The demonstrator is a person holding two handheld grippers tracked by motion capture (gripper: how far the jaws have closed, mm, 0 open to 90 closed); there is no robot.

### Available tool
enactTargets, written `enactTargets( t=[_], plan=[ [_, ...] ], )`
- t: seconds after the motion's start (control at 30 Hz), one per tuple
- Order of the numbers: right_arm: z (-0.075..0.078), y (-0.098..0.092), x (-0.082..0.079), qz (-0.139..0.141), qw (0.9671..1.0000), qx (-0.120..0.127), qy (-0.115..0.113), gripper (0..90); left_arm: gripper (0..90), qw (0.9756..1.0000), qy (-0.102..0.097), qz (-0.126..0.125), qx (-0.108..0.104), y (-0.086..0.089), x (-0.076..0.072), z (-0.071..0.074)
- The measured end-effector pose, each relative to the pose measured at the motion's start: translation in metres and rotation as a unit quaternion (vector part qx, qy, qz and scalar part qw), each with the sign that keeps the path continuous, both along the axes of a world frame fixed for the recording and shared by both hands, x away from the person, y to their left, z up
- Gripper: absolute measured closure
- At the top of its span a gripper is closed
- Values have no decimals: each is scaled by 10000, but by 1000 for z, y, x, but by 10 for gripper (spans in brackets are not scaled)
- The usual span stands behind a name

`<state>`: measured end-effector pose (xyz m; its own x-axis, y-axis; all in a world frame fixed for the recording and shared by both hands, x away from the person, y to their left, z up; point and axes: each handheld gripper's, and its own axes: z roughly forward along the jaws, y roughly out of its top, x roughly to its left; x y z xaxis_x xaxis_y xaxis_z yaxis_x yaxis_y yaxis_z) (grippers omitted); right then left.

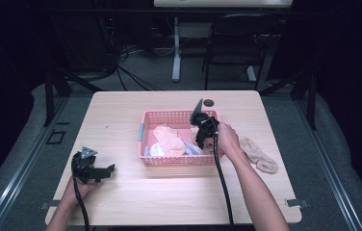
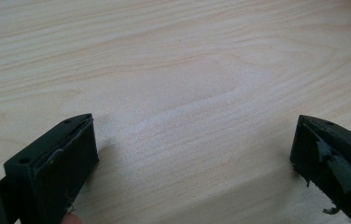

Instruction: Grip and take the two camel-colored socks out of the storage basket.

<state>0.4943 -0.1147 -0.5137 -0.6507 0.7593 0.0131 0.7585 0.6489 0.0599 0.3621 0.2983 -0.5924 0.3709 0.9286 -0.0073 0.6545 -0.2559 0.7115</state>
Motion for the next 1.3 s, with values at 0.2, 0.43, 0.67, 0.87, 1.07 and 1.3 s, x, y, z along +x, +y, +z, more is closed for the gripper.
enactTargets(
  t=[0.2, 0.43, 0.67, 0.87, 1.07, 1.3],
  plan=[
    [-8, 0, -1, -41, 9999, -131, -1, 569, 3, 10000, 0, -8, 7, 0, 0, 0],
    [-10, -1, -1, -17, 9996, -264, -25, 702, 3, 10000, -2, -8, 6, 0, 0, 0],
    [-12, -2, -2, -107, 9997, -208, -53, 840, 3, 10000, 0, -8, 6, 0, 0, 0],
    [2, -5, -3, -37, 9997, -195, -122, 851, 3, 10000, 0, -9, 6, 0, 0, 0],
    [22, -6, -6, -10, 9992, -73, -393, 854, 3, 10000, -2, -9, 6, 0, 0, 0],
    [47, -7, -11, -8, 9983, 111, -576, 856, 3, 10000, -1, -8, 5, 0, 0, 0]
  ],
)
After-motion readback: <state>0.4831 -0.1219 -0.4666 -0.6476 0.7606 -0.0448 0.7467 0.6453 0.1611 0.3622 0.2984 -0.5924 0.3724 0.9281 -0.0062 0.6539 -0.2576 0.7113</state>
